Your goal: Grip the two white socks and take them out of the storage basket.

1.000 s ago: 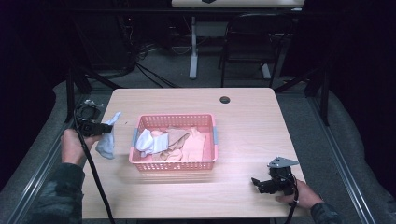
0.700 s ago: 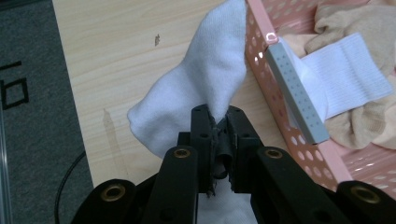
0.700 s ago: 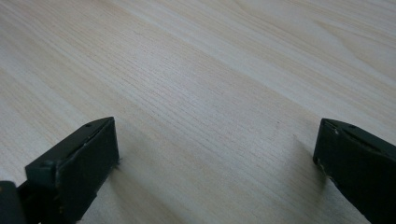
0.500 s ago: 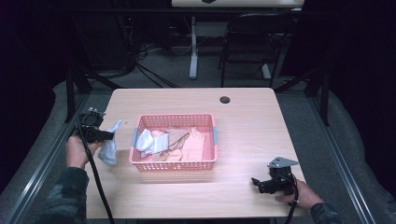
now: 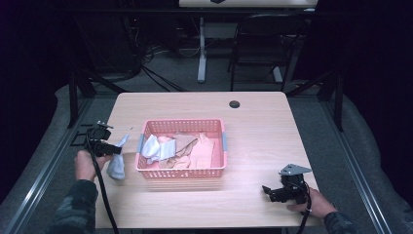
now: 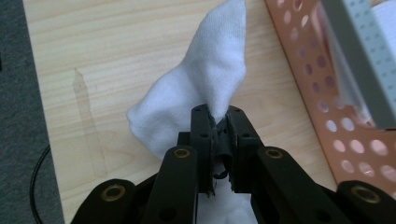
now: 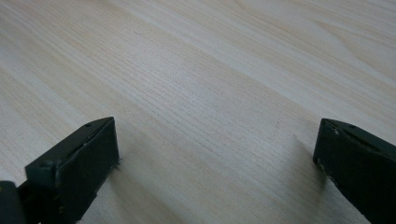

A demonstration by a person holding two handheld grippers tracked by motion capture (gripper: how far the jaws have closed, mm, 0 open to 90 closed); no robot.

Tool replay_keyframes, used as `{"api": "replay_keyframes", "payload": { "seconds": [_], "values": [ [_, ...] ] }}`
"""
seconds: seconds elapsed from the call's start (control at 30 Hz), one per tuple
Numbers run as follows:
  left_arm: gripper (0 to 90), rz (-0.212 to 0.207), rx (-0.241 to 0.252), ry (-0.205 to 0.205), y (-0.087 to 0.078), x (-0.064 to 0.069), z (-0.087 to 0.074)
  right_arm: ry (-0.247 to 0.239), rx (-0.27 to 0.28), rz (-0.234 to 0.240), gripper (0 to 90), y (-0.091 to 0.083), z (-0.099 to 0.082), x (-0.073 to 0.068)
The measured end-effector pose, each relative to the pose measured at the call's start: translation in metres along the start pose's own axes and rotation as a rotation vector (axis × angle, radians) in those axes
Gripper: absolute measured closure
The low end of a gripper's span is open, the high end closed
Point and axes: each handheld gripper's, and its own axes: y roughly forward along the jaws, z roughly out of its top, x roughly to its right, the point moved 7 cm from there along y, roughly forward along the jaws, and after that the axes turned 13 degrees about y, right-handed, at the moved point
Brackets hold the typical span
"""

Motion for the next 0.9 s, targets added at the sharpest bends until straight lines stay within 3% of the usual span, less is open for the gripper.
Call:
{"api": "replay_keyframes", "payload": {
  "seconds": [0.37,0.63,0.73,0.8,0.9],
  "values": [
    [81.9,-0.025,-0.028,-0.021,0.033,0.009,-0.025,0.000,0.000,0.000,0.0,0.000,0.000,0.000],
    [81.1,-0.036,0.007,-0.047,0.037,0.011,-0.032,0.000,-0.001,0.000,0.0,0.000,0.000,0.000],
    [81.0,-0.020,-0.012,-0.051,0.037,0.013,-0.034,0.000,0.000,0.000,0.0,0.000,0.000,0.000],
    [81.0,0.007,-0.048,-0.024,0.037,0.016,-0.033,0.000,-0.001,0.000,0.0,0.000,0.000,0.000],
    [72.3,0.006,-0.039,-0.032,0.037,0.018,-0.030,0.000,0.000,0.000,0.0,0.000,0.000,0.000]
  ]
}}
